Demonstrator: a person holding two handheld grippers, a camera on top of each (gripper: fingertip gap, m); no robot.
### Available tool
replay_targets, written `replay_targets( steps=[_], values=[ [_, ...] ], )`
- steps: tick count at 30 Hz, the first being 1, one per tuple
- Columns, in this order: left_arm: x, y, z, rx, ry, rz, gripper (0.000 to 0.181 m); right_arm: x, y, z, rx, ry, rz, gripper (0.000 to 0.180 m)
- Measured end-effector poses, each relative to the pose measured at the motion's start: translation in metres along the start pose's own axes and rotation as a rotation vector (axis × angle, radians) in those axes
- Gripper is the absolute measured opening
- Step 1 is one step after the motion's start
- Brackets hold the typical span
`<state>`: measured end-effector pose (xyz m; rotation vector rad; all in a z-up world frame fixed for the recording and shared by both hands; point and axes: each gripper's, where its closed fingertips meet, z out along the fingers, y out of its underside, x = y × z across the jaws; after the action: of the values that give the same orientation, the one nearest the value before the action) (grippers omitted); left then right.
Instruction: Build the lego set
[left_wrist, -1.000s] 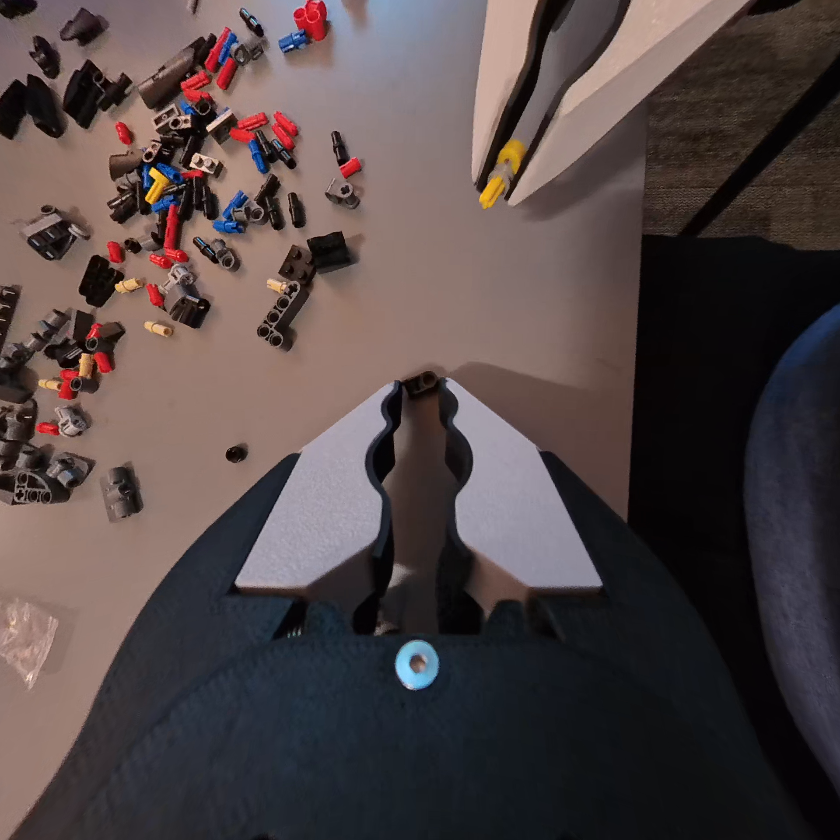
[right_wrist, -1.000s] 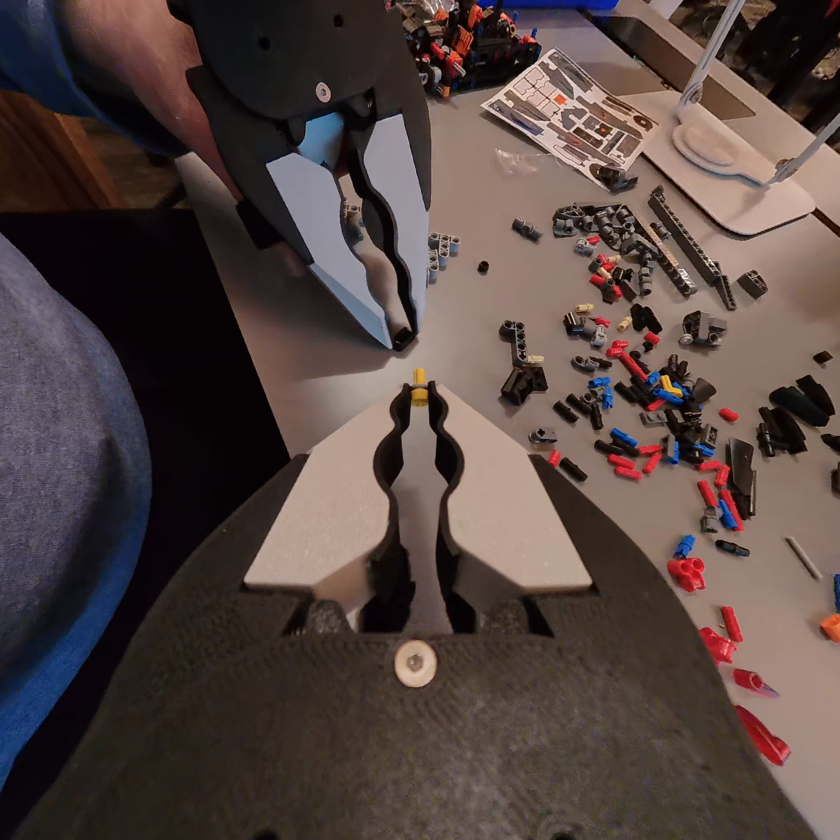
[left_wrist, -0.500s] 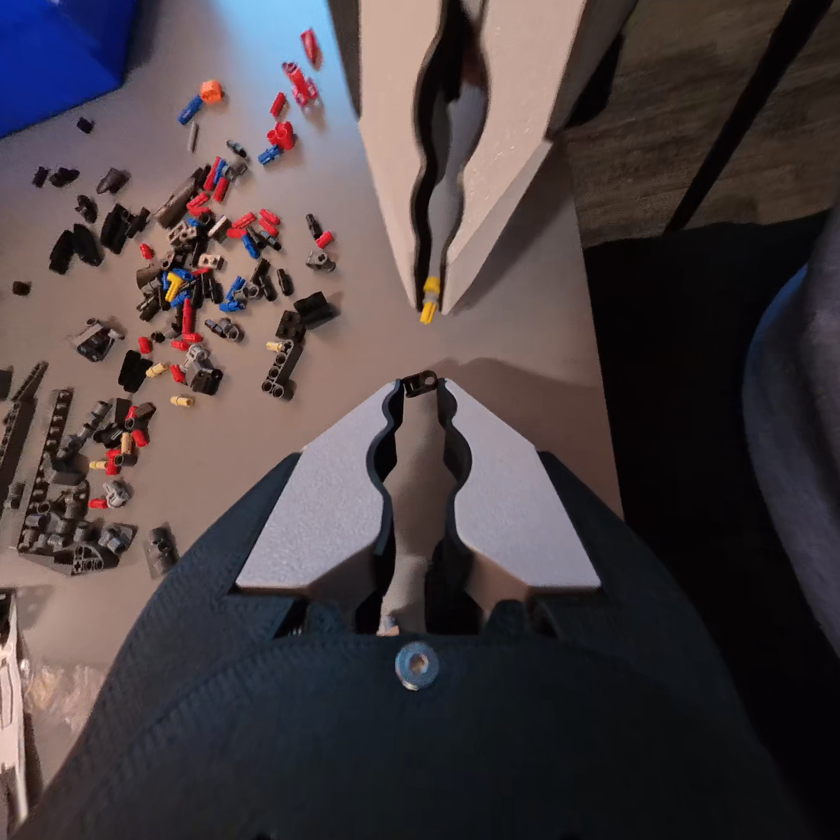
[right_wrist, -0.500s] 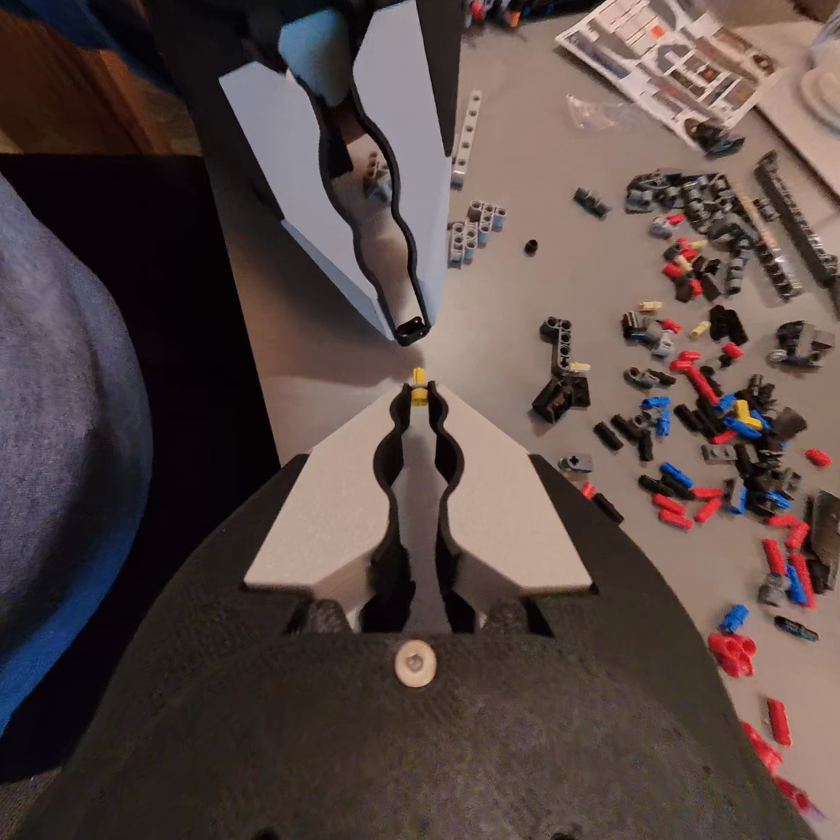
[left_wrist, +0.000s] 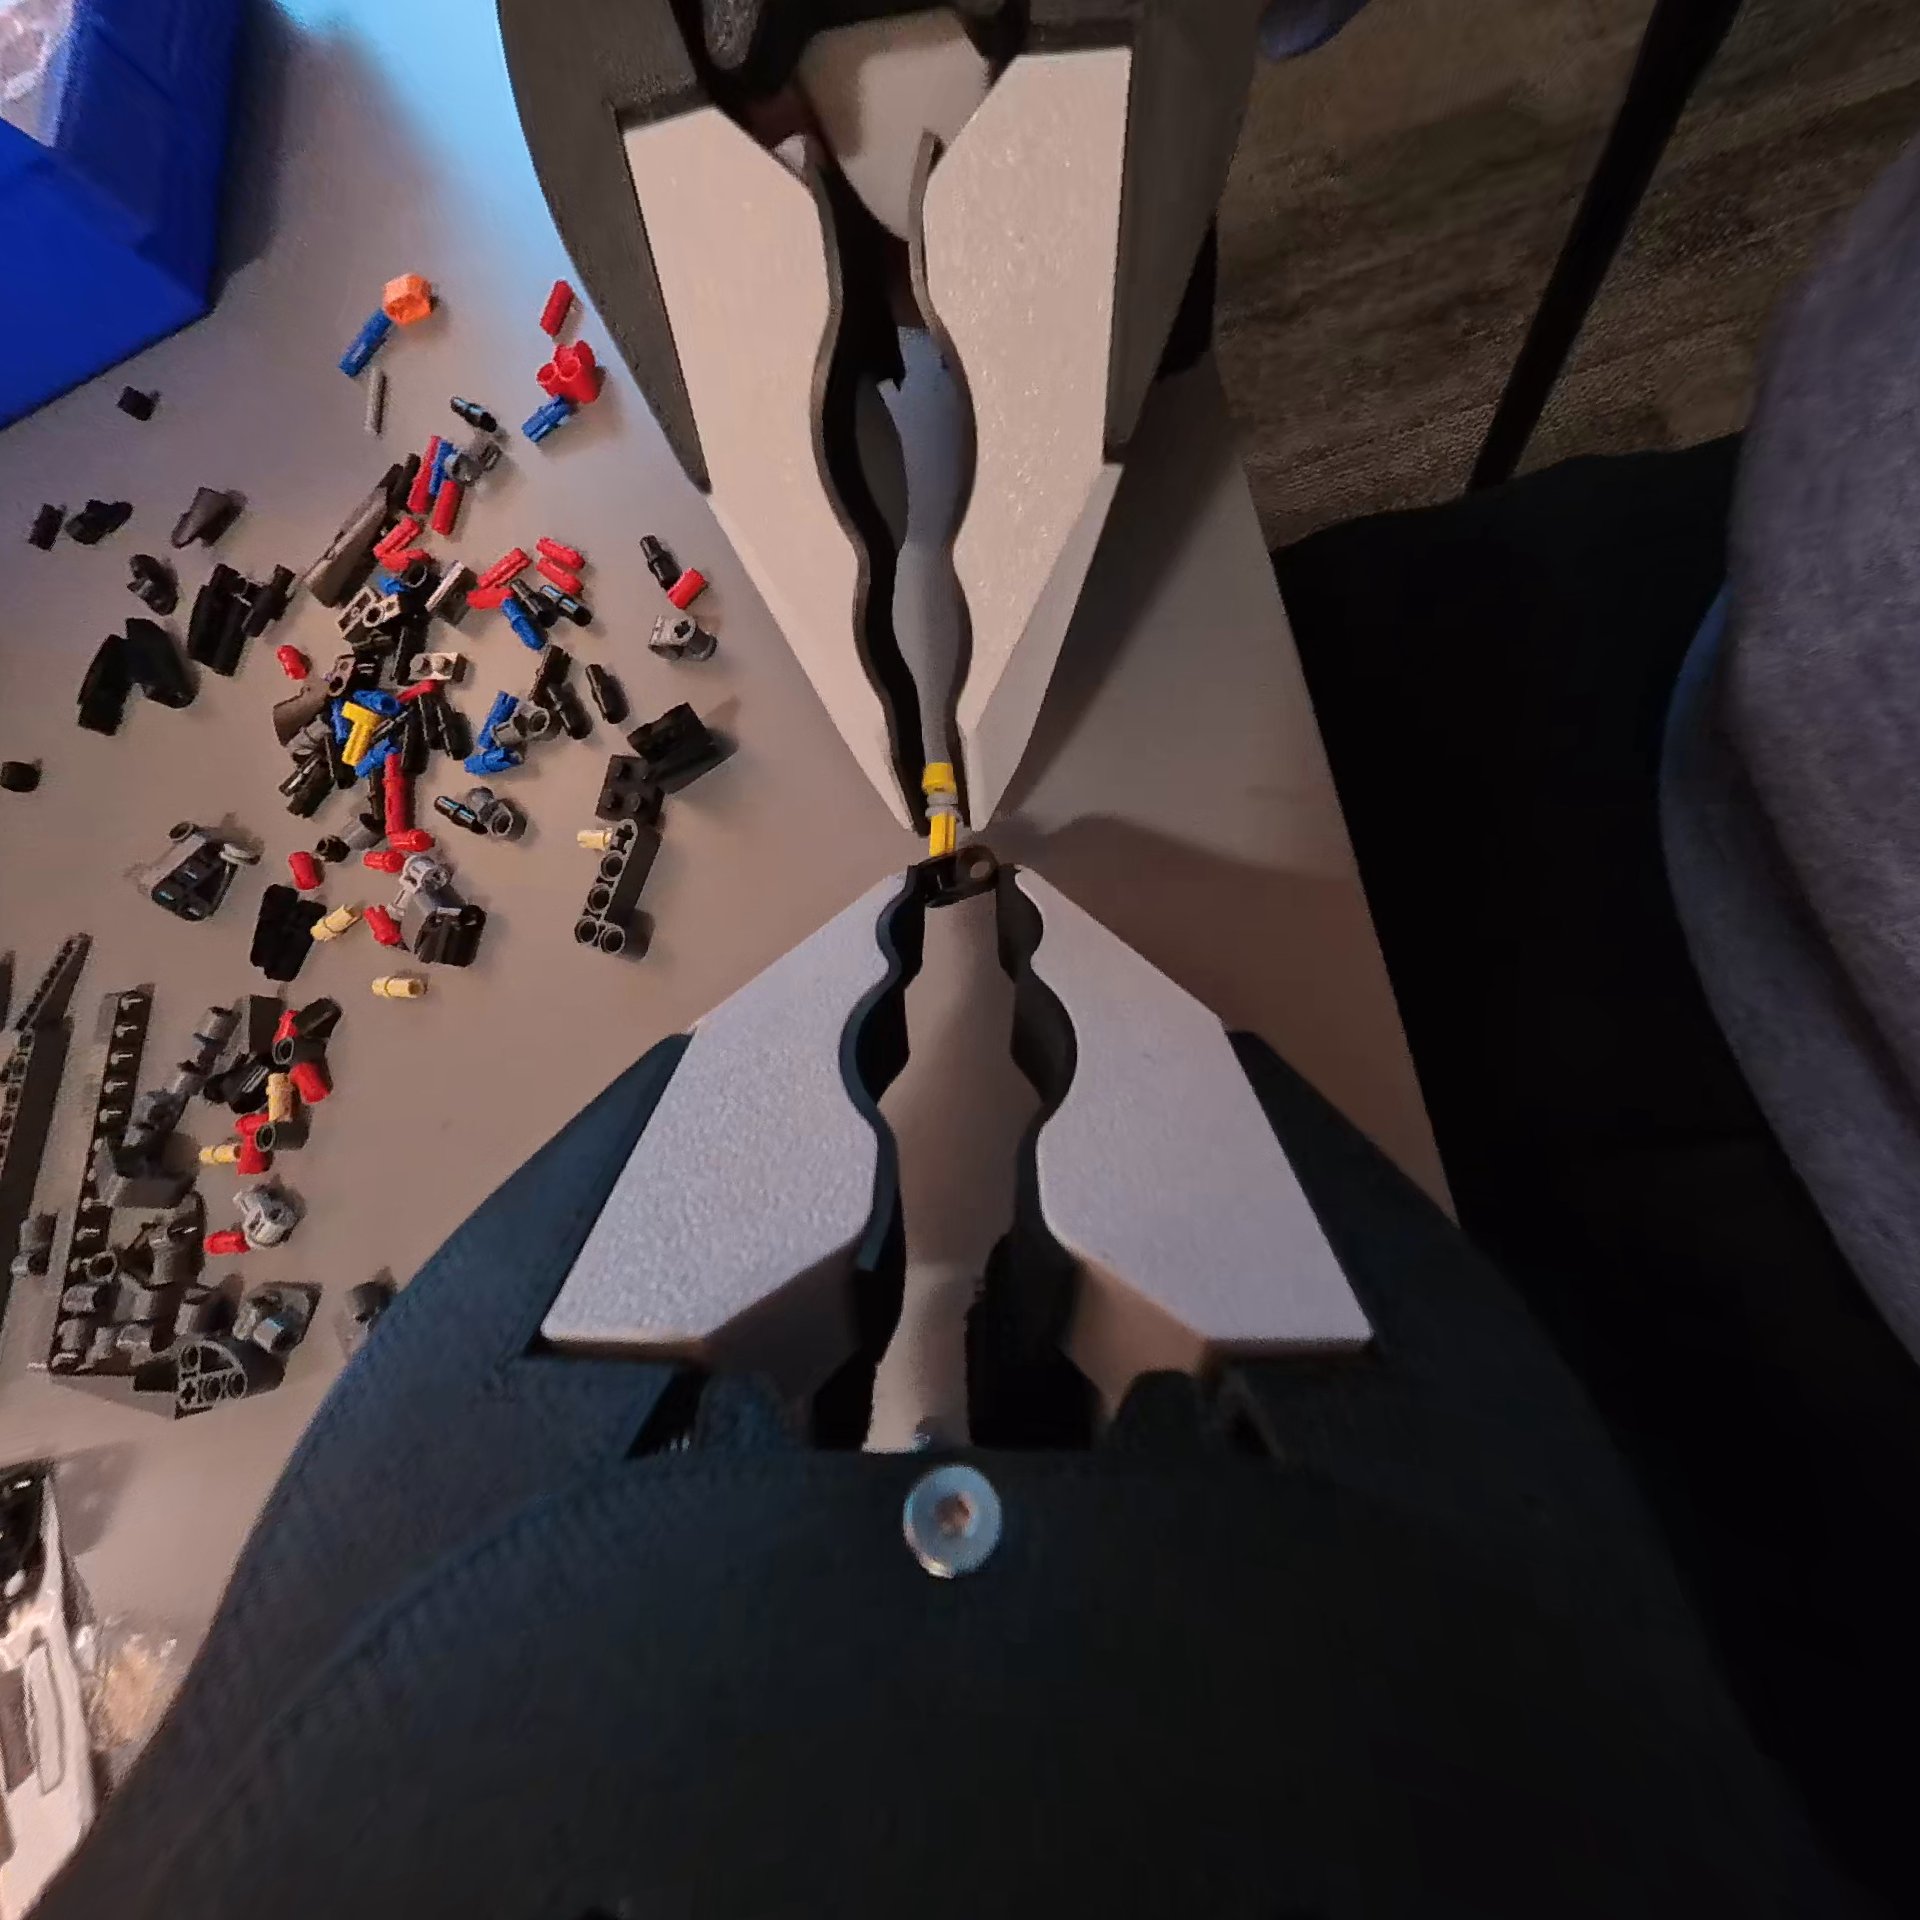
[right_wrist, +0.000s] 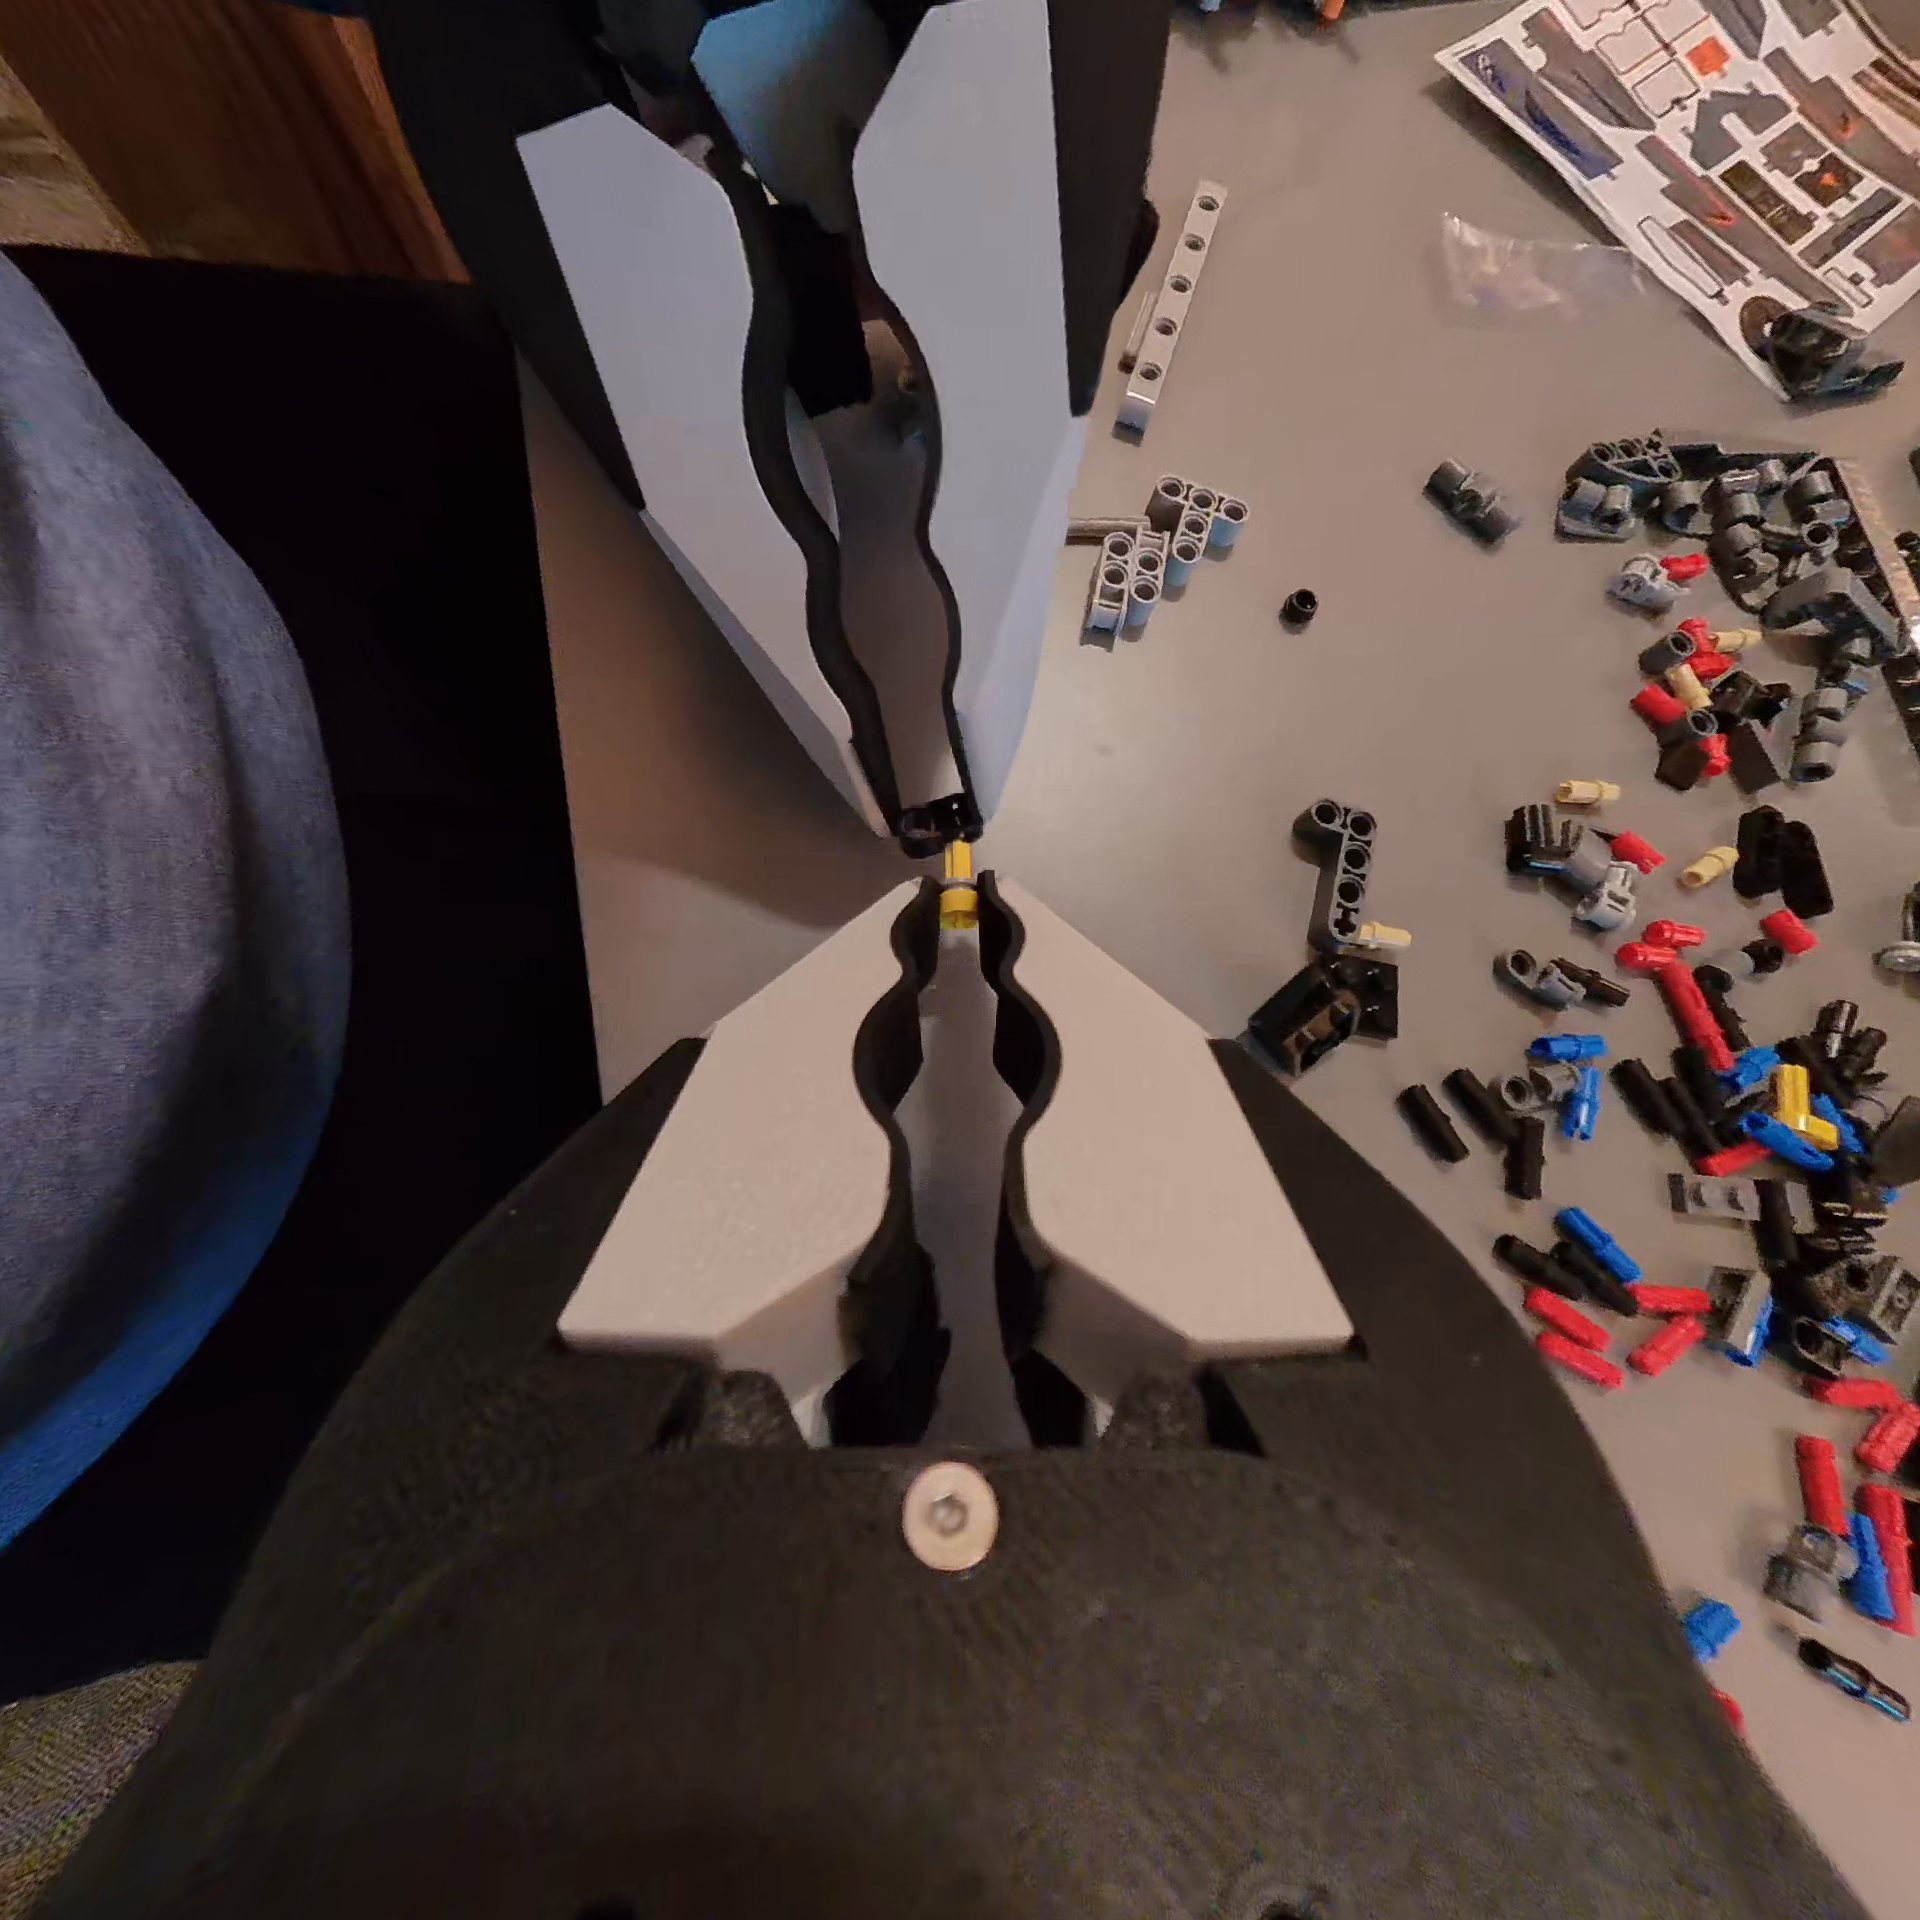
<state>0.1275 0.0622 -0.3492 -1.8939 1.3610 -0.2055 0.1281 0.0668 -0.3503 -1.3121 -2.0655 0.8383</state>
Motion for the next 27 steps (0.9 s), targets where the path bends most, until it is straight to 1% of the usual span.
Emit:
replay_targets(
  steps=[7,16,23,27],
  values=[
    [0.001,0.0027,0.0012,-0.008,0.034,0.009,0.012,0.0009,0.0043,0.0059,-0.037,-0.007,-0.042,0.004],
    [0.0021,0.0051,0.001,0.003,0.059,0.015,0.012,-0.0006,0.0022,0.0057,-0.009,-0.027,-0.05,0.004],
    [0.0031,0.0009,-0.0025,0.032,0.057,0.064,0.012,-0.0021,-0.0034,0.0029,0.023,-0.037,-0.06,0.004],
    [0.0035,-0.0016,-0.0031,0.008,0.03,0.14,0.011,-0.0028,-0.0043,0.001,0.025,-0.065,-0.065,0.004]
  ],
)
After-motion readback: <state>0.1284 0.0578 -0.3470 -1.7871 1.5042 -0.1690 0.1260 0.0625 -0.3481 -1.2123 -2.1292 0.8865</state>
